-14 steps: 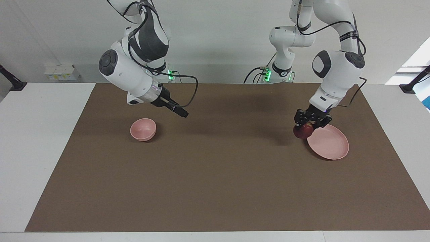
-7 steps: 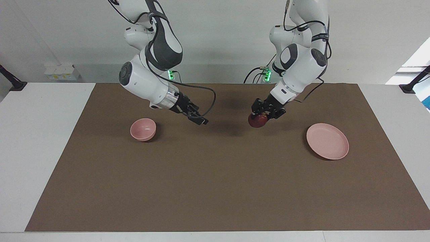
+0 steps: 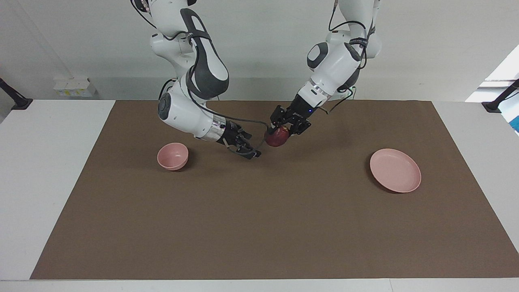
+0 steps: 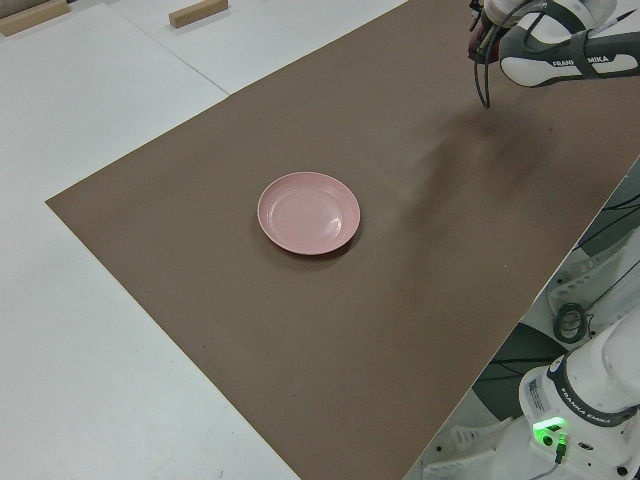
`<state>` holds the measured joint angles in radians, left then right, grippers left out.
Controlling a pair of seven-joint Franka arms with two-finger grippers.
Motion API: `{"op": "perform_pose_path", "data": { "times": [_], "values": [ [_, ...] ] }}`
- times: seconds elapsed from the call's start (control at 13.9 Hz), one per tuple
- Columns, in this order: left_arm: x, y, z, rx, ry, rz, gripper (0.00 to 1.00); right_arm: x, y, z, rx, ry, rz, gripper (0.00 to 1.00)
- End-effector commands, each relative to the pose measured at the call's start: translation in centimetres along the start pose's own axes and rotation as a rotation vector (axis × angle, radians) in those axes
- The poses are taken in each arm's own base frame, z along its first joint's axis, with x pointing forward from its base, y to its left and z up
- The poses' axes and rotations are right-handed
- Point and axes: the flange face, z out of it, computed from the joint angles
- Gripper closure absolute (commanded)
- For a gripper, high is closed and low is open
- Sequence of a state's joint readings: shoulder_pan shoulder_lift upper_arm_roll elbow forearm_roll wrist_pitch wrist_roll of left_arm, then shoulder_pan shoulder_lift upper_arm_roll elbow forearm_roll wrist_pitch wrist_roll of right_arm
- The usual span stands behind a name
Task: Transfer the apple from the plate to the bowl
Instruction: 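Lift the apple with the left gripper while the right gripper approaches it, then close the right gripper on the apple held by the left gripper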
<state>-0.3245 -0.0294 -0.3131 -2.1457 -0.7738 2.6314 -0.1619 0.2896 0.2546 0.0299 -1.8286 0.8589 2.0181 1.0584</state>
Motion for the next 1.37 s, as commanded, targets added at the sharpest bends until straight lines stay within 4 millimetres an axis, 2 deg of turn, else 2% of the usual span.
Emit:
{"op": "perform_pose_path", "data": {
  "times": [0.0,0.36,0.43,0.5,0.79,0.86,0.94,1.01,1.08,1.29],
  "values": [
    [-0.6,0.9,0.1,-0.029,0.045,-0.014,1.0,-1.7,0.4,0.9,0.005,-0.051,0.036,0.0],
    [-1.3,1.7,0.3,-0.037,0.038,-0.002,1.0,-2.8,0.0,1.1,0.03,-0.111,0.048,0.0],
    [-1.3,1.7,0.3,-0.037,0.037,-0.005,1.0,-3.0,-0.1,1.0,0.034,-0.116,0.044,0.31],
    [-1.6,2.0,0.3,-0.04,0.036,0.0,1.0,-3.2,-0.2,0.8,0.041,-0.127,0.046,0.99],
    [-1.7,2.0,0.4,-0.039,0.032,0.001,1.0,-3.8,-0.3,-0.1,0.034,-0.143,0.035,1.0],
    [-1.6,2.0,0.4,-0.038,0.032,0.001,0.88,-3.8,-0.3,-0.3,0.034,-0.144,0.036,1.0],
    [-1.7,2.1,0.4,-0.037,0.029,0.01,0.63,-3.8,-0.2,-0.4,0.034,-0.144,0.035,1.0],
    [-1.6,2.3,0.3,-0.038,0.031,0.013,0.29,-3.8,-0.2,-0.4,0.034,-0.144,0.035,1.0],
    [-1.6,2.3,0.3,-0.038,0.031,0.011,0.09,-3.7,-0.2,-0.4,0.032,-0.14,0.033,1.0],
    [-1.5,2.3,0.3,-0.036,0.032,0.012,0.0,-3.3,-0.2,-0.6,0.031,-0.127,0.024,1.0]
  ]
}}
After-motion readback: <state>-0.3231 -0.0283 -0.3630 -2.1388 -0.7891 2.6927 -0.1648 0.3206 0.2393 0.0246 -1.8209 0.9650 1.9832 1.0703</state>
